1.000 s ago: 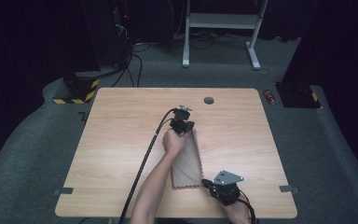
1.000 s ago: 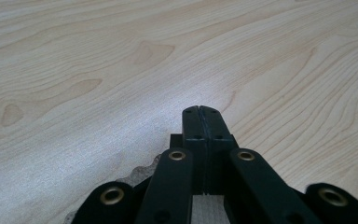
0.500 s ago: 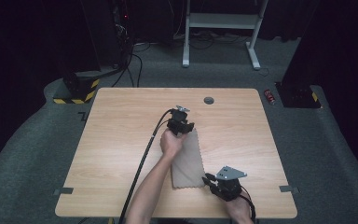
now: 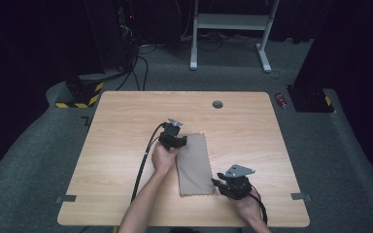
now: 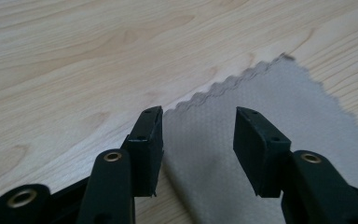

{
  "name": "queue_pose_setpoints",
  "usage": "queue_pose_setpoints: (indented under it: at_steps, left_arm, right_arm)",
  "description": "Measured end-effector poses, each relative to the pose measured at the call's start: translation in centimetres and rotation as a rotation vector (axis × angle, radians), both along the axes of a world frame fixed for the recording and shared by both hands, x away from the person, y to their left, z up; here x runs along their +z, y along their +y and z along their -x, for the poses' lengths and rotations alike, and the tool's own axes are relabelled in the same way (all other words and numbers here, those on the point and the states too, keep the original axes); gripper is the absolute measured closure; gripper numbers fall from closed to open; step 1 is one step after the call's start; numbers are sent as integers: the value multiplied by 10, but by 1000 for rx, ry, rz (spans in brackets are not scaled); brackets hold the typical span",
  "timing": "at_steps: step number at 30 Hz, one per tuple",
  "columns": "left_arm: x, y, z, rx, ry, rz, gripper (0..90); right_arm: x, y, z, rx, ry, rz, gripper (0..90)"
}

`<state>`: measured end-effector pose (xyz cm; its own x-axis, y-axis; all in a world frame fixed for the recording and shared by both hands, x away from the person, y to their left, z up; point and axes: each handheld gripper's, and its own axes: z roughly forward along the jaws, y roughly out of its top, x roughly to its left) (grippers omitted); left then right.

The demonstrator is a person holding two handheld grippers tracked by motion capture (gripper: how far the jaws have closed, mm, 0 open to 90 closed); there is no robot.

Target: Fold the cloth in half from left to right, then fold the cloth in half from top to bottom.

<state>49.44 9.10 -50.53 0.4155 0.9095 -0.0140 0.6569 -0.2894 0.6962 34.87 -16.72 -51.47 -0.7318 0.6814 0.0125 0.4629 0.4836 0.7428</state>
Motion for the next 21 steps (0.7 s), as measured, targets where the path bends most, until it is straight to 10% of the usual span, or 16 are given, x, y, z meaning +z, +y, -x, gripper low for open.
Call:
queue_pose_setpoints:
  at_steps: [13, 21]
  left_arm:
    - [-7, 12, -1, 15, 14, -22, 480]
    - [9, 22, 31, -66, 2, 32, 445]
  right_arm:
    - [-5, 2, -3, 11, 11, 35, 628]
    - [-6, 3, -2, 8, 2, 35, 627]
